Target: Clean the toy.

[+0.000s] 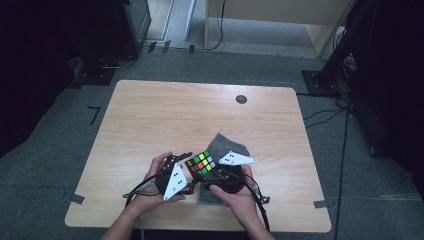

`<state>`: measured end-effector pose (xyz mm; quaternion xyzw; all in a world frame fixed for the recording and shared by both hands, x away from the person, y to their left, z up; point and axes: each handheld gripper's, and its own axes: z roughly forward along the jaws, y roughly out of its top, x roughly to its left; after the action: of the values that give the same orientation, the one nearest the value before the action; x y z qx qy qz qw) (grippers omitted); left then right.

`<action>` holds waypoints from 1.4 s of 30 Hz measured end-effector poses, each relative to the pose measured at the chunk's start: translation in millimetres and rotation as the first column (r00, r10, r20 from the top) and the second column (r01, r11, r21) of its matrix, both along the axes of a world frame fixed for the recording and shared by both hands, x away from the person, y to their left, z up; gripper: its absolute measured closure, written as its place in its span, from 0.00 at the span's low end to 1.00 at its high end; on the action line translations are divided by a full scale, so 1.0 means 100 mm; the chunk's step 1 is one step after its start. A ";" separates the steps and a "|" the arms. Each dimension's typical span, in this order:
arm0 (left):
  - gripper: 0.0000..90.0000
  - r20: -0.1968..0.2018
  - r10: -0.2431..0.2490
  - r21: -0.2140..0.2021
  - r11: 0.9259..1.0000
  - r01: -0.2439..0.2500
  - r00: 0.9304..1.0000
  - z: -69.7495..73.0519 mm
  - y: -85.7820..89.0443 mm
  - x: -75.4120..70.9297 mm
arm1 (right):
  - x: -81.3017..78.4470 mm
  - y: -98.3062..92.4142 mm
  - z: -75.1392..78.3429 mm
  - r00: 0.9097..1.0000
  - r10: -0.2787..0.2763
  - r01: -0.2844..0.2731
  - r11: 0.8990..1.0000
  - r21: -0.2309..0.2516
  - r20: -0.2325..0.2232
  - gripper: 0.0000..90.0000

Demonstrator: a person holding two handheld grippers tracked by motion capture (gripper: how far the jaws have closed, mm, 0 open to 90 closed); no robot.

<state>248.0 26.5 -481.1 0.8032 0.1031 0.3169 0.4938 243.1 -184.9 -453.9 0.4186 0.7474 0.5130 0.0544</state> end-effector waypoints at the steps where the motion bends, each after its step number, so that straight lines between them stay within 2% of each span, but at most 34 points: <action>1: 0.26 -0.002 -0.005 0.000 1.000 0.005 1.000 0.00 0.00 0.00 | 0.00 0.00 0.00 1.000 0.002 -0.002 1.000 0.004 -0.002 0.38; 5: 0.28 0.001 -0.019 0.007 1.000 0.019 1.000 -0.01 -0.03 -0.03 | 0.00 0.01 -0.01 1.000 0.007 -0.007 1.000 0.013 -0.013 0.38; 9: 0.35 0.001 -0.010 0.001 1.000 0.010 1.000 -0.02 -0.03 -0.03 | 0.00 0.02 -0.03 1.000 0.004 -0.003 1.000 0.019 -0.021 0.38; 14: 0.36 -0.001 -0.008 -0.006 1.000 0.008 1.000 -0.01 -0.03 -0.03 | 0.01 0.01 -0.03 1.000 0.002 -0.001 0.999 0.036 -0.021 0.38; 21: 0.37 -0.039 -0.022 -0.030 0.999 0.021 0.999 0.00 0.00 -0.02 | 0.02 -0.01 -0.03 1.000 0.009 -0.008 0.998 0.056 -0.026 0.37; 26: 0.37 -0.065 -0.032 -0.054 0.998 0.028 0.997 0.02 0.02 -0.01 | 0.01 -0.01 -0.02 1.000 0.016 -0.015 0.997 0.069 -0.014 0.37; 32: 0.37 -0.069 -0.032 -0.065 0.997 0.028 0.997 0.04 0.03 -0.01 | 0.00 -0.02 0.00 1.000 0.022 -0.021 0.996 0.085 -0.006 0.36; 36: 0.37 -0.084 -0.011 -0.063 0.998 0.006 0.996 0.04 0.04 0.01 | 0.00 -0.04 0.01 1.000 0.020 -0.021 0.996 0.090 0.009 0.37; 42: 0.38 -0.099 0.055 -0.045 0.997 -0.060 0.994 0.03 0.10 0.07 | 0.01 -0.16 0.06 0.999 -0.013 0.007 0.990 0.142 0.044 0.38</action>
<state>254.9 36.5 -477.6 0.8023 0.1577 0.2888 0.4981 244.5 -200.6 -447.6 0.4134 0.7057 0.5738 0.0440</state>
